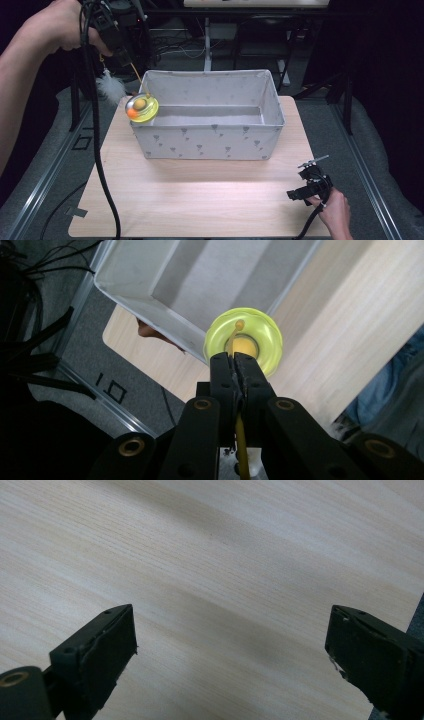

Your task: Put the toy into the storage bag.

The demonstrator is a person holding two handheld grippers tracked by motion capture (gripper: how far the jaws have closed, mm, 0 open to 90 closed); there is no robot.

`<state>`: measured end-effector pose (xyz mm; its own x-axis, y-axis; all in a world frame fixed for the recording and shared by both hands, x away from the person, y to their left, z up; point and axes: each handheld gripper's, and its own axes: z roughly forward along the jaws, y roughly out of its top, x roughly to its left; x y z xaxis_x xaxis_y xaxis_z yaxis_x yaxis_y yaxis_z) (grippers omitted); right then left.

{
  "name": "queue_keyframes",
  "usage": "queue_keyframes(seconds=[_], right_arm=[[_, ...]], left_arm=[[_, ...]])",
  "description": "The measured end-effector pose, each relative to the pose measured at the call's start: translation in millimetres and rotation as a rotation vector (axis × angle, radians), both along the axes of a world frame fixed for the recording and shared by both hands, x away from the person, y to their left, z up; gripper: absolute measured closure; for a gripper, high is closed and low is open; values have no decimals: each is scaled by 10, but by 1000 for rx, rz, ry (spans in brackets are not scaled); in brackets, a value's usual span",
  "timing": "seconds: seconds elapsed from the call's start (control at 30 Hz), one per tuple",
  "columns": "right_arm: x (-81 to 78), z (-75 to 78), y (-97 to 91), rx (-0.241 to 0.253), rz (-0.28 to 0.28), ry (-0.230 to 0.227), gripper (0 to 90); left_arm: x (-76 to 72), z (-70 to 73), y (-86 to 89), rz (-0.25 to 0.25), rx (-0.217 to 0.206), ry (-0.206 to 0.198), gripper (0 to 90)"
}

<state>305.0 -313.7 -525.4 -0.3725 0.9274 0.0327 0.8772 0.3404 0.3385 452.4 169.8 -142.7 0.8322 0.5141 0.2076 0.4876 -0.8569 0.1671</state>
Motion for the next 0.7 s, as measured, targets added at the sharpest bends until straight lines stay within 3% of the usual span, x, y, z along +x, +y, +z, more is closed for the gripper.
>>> queue_keyframes(seconds=[0.4, 0.7], right_arm=[[-2, 7, -2, -1, 2, -4, 59], [1, 10, 4, -10, 9, 0, 59]], left_arm=[[264, -161, -100, 16, -20, 1, 880], [442, -360, -166, 20, -38, -1, 880]])
